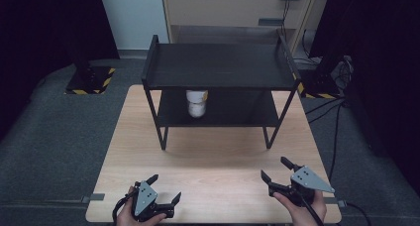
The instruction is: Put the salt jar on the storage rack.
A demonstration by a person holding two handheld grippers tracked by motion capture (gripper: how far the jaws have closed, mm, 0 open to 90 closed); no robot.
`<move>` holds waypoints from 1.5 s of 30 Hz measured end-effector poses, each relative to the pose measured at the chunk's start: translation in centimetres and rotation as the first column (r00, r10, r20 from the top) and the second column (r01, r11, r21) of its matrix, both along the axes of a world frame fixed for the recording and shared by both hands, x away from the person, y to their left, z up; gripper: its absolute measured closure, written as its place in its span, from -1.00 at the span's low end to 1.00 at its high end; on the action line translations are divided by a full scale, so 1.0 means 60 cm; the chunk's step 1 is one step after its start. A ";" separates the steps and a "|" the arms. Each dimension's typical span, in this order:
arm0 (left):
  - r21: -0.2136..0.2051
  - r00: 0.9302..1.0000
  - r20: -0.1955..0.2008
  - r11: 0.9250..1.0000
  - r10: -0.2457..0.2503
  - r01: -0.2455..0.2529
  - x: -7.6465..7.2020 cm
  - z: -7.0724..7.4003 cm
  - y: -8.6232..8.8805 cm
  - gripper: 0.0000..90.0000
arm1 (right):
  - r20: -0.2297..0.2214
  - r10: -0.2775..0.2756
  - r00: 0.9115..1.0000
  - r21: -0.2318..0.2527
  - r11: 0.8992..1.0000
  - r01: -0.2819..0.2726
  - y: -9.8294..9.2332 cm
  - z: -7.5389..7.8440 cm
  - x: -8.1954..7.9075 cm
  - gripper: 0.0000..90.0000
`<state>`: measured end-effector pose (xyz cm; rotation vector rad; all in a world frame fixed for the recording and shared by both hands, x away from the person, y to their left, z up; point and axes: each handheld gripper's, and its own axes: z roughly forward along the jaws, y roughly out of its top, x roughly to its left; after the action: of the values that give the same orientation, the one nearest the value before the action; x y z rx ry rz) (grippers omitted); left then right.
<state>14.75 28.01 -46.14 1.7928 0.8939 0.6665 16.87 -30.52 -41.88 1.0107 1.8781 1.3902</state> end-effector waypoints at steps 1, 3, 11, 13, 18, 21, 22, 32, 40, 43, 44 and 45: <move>-0.001 1.000 0.000 1.000 0.001 -0.001 0.000 0.000 0.000 -0.96 | -0.007 -0.003 1.000 -0.003 1.000 0.003 -0.001 -0.003 -0.001 -0.63; 0.001 1.000 0.000 1.000 0.000 0.000 0.000 0.000 0.000 -0.96 | -0.014 -0.009 1.000 -0.005 1.000 0.009 -0.004 -0.008 -0.003 -0.63; 0.005 1.000 0.003 1.000 0.001 -0.001 0.000 -0.001 0.000 -0.96 | -0.040 -0.034 0.999 -0.001 0.999 0.034 -0.015 -0.017 -0.006 -0.63; 0.004 1.000 0.005 1.000 0.004 -0.004 0.000 -0.001 0.001 -0.96 | -0.035 -0.039 0.999 -0.001 0.999 0.039 -0.018 -0.017 -0.012 -0.63; 0.005 1.000 0.005 1.000 0.004 -0.005 -0.001 -0.001 0.000 -0.96 | -0.010 -0.057 0.998 0.013 0.998 0.057 -0.027 -0.017 -0.043 -0.62; 0.007 1.000 0.006 1.000 0.004 -0.004 -0.001 0.000 0.000 -0.96 | 0.000 -0.070 0.998 0.017 0.997 0.070 -0.032 -0.017 -0.066 -0.62; 0.008 1.000 0.006 1.000 0.004 -0.004 -0.002 0.000 0.000 -0.96 | 0.002 -0.072 0.997 0.018 0.997 0.072 -0.033 -0.018 -0.074 -0.62; 0.008 1.000 0.011 1.000 0.010 -0.010 -0.005 0.000 -0.001 -0.96 | 0.000 -0.104 0.995 0.031 0.994 0.104 -0.043 -0.032 -0.129 -0.63; 0.012 1.000 0.010 1.000 0.012 -0.012 -0.006 0.000 -0.002 -0.96 | -0.010 -0.101 0.995 0.033 0.994 0.101 -0.042 -0.038 -0.129 -0.63; 0.010 1.000 0.013 1.000 0.010 -0.010 -0.007 0.000 -0.001 -0.96 | -0.014 -0.096 0.995 0.026 0.995 0.096 -0.041 -0.041 -0.129 -0.62; 0.009 1.000 0.013 1.000 0.010 -0.010 -0.007 0.000 -0.001 -0.96 | -0.019 -0.094 0.995 0.024 0.995 0.095 -0.041 -0.043 -0.129 -0.62; 0.009 1.000 0.013 1.000 0.009 -0.009 -0.006 0.000 -0.001 -0.96 | -0.021 -0.094 0.995 0.019 0.995 0.095 -0.040 -0.045 -0.130 -0.62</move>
<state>14.37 27.94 -46.14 1.7918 0.8920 0.6887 9.09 -32.95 -44.58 1.1124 1.8095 1.3512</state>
